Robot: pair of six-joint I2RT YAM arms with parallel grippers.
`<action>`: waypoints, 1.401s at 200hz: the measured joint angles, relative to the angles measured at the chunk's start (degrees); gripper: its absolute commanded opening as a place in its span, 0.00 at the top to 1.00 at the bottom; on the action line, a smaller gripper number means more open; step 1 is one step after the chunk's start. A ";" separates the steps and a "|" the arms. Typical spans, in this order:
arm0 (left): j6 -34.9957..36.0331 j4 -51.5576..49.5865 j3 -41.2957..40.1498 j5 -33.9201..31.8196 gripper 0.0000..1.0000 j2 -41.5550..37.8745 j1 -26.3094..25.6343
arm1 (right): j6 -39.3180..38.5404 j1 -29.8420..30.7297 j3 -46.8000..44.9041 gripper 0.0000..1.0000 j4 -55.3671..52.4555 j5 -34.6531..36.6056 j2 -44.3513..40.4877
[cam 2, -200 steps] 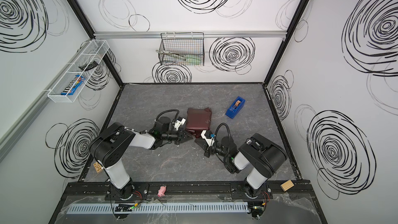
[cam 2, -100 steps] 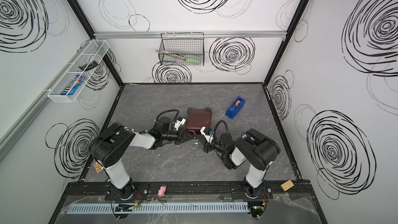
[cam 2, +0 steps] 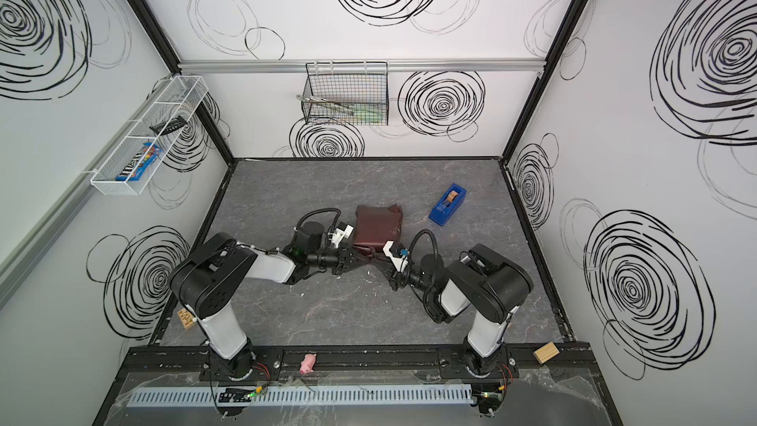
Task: Wrap a gift box in wrapping paper
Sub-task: Wrap the gift box with the wrapping paper.
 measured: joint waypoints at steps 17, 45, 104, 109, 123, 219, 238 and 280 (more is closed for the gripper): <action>0.00 0.00 0.00 0.02 1.00 0.00 0.00 | 0.00 0.00 -0.72 0.70 0.15 -0.02 -0.39; 0.00 0.00 0.00 0.02 1.00 0.00 0.00 | 0.04 0.00 -1.20 0.68 0.11 -0.02 -1.36; 0.00 0.00 0.00 0.04 1.00 0.00 0.00 | 0.04 0.00 -0.98 0.57 -0.28 -0.22 -1.70; 0.00 0.00 0.00 0.04 1.00 0.00 0.00 | 0.15 0.00 -0.94 0.57 -0.33 -0.24 -1.77; 0.00 0.00 0.00 0.04 1.00 0.00 0.00 | 0.15 0.00 -0.72 0.57 -0.42 -0.33 -1.99; -0.02 0.04 0.00 0.02 1.00 0.00 0.00 | 0.24 0.00 -0.59 0.46 -2.58 -2.16 -6.64; -0.02 0.07 0.00 0.02 1.00 0.00 0.00 | 0.24 0.07 -1.03 0.46 -3.23 -2.25 -7.19; -0.09 0.20 0.00 0.04 1.00 0.00 0.00 | -0.42 1.95 -3.21 0.46 -3.56 -2.27 -9.77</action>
